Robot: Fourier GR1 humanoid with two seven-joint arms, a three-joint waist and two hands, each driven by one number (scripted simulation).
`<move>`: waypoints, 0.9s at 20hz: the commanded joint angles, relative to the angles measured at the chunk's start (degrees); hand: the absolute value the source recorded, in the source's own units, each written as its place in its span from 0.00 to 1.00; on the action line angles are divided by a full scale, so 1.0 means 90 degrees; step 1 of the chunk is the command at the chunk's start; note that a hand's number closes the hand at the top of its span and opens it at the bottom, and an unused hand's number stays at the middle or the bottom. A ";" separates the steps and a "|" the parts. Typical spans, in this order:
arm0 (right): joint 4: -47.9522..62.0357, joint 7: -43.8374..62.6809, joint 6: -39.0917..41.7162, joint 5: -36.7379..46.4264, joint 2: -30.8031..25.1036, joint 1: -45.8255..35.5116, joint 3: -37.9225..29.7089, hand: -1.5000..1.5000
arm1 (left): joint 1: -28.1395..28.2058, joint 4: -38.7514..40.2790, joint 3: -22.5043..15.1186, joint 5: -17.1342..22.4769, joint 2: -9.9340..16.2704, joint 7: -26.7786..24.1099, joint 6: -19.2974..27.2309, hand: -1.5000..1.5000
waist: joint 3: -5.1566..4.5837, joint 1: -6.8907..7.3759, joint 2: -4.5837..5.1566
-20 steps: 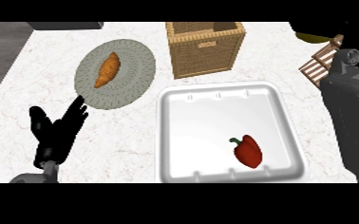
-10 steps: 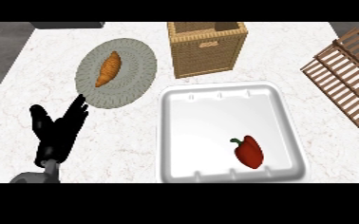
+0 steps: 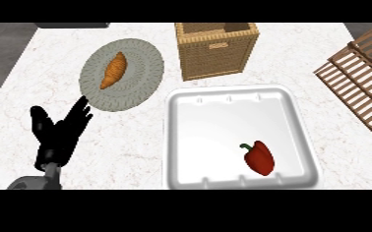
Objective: Pick the lemon from the tray and place it in the tiered shelf
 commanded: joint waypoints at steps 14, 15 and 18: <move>0.1799 -0.1173 0.0063 -0.0510 -0.1003 0.0660 -0.0856 1.00 | 0.0006 0.0310 0.0125 -0.0300 -0.0384 -0.0154 -0.0103 0.50 | -0.0022 0.0086 0.0065; 0.1870 -0.1208 0.0061 -0.0611 -0.1099 0.0642 -0.0999 1.00 | 0.0061 0.0122 0.0192 -0.0118 -0.0136 0.0102 -0.0436 0.50 | -0.0021 0.0090 0.0059; 0.2749 -0.1646 -0.0222 -0.0506 -0.1535 0.0311 -0.0900 1.00 | -0.0136 0.0089 0.0085 -0.0404 -0.0346 0.0247 -0.0044 0.50 | -0.0020 0.0144 0.0079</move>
